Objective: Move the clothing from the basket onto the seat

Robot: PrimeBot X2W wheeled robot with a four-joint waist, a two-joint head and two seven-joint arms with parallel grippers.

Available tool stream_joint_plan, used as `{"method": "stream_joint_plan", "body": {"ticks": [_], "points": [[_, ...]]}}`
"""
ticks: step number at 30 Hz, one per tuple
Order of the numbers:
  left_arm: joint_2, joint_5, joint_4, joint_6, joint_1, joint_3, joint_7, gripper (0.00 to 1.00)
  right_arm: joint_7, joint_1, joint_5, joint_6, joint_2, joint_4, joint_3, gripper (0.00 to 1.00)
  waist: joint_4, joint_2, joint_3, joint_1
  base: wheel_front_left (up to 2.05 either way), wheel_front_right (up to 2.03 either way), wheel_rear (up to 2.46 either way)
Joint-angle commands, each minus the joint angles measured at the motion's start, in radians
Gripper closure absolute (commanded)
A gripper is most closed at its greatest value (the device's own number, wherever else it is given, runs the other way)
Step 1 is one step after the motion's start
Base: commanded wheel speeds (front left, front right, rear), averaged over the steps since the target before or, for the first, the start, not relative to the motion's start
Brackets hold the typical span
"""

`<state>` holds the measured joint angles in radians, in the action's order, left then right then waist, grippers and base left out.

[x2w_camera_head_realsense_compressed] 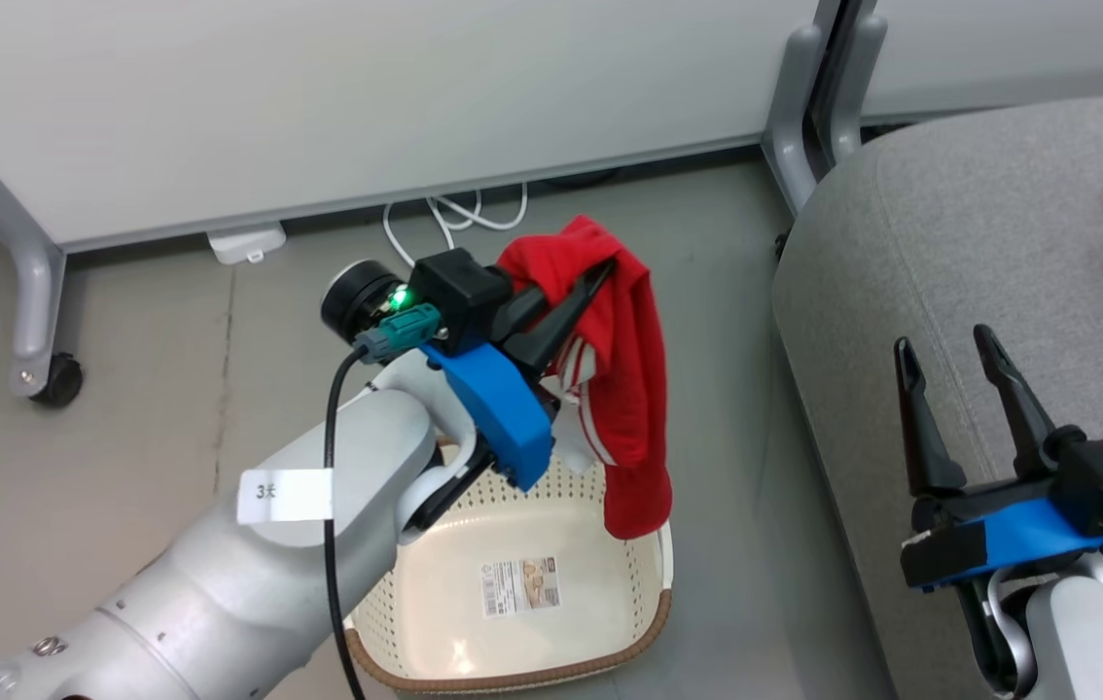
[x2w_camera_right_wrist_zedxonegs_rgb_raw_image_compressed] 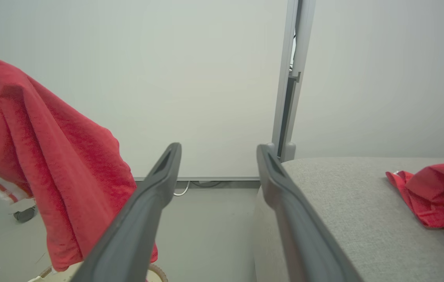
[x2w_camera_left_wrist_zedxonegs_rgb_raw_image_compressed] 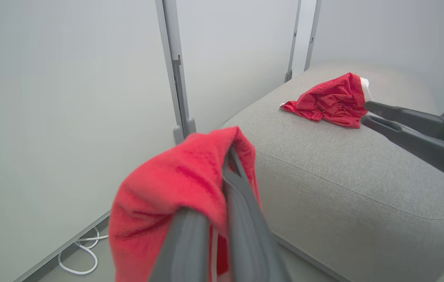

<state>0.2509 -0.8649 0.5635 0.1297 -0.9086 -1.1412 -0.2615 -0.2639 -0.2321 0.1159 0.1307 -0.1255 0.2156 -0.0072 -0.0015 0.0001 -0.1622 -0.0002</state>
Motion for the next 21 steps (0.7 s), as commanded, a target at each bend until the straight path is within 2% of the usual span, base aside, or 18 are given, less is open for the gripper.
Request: {"method": "stream_joint_plan", "body": {"ticks": [1, 12, 21], "points": [[-0.005, 0.007, -0.006, 0.001, -0.015, 0.008, -0.005, 1.0, -0.001, 0.021, 0.003, 0.0, 0.005, 0.004, -0.001, 0.0, 0.003, -0.0001, 0.028, 0.0002, 0.0, 0.0, 0.0], [-0.036, 0.04, -0.048, 0.001, -0.039, 0.033, -0.005, 1.0, -0.001, 0.081, 0.001, 0.0, 0.015, 0.009, -0.003, 0.0, 0.019, -0.0001, 0.113, 0.0002, 0.0, 0.0, 0.0], [-0.049, 0.043, -0.061, 0.001, -0.039, 0.016, -0.005, 1.0, -0.001, 0.101, 0.003, 0.0, 0.01, 0.0, 0.008, 0.0, 0.035, -0.0001, 0.133, 0.0002, 0.0, 0.0, 0.0]]}}
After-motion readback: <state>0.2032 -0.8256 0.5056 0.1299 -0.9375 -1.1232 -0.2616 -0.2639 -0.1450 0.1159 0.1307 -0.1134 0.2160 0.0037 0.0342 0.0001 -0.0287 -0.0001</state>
